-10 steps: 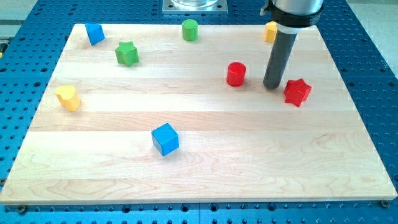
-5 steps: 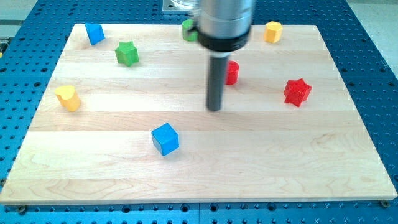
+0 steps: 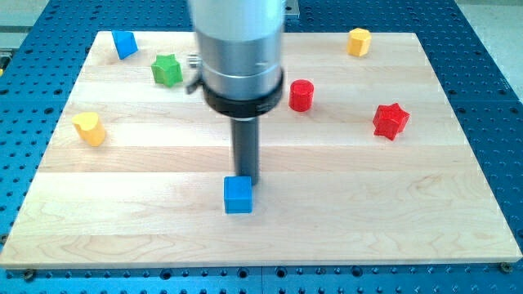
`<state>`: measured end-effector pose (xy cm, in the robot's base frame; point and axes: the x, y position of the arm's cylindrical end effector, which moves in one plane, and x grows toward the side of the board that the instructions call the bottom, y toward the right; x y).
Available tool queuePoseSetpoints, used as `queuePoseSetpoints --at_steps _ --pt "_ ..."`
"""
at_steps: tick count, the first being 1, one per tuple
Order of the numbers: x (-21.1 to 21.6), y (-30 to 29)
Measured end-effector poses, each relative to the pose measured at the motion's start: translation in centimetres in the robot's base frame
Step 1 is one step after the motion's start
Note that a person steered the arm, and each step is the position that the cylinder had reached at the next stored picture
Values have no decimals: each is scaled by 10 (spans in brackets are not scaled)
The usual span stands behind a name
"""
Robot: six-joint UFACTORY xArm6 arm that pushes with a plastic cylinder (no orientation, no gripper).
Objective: Move the blue cube to the bottom right side of the board
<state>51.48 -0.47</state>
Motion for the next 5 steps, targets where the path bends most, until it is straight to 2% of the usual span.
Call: queuePoseSetpoints --at_steps 1,2,3,4,5 --pt "-2 -79" --pt "12 -79" --pt "33 -2" --pt "35 16" --pt "49 -37"
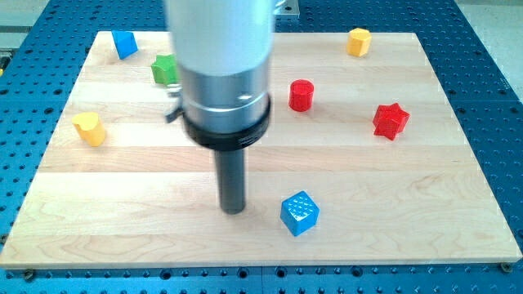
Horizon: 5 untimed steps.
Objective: Move the blue cube to the bottom right side of the board
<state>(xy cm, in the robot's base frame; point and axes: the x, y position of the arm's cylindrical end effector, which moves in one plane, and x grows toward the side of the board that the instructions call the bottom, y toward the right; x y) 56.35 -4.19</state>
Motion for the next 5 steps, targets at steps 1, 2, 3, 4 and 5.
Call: queuePoseSetpoints --at_steps 1,2,3,4,5 --pt "19 72" --pt "19 160" --pt "14 178" --pt "-2 139" --pt "-17 180"
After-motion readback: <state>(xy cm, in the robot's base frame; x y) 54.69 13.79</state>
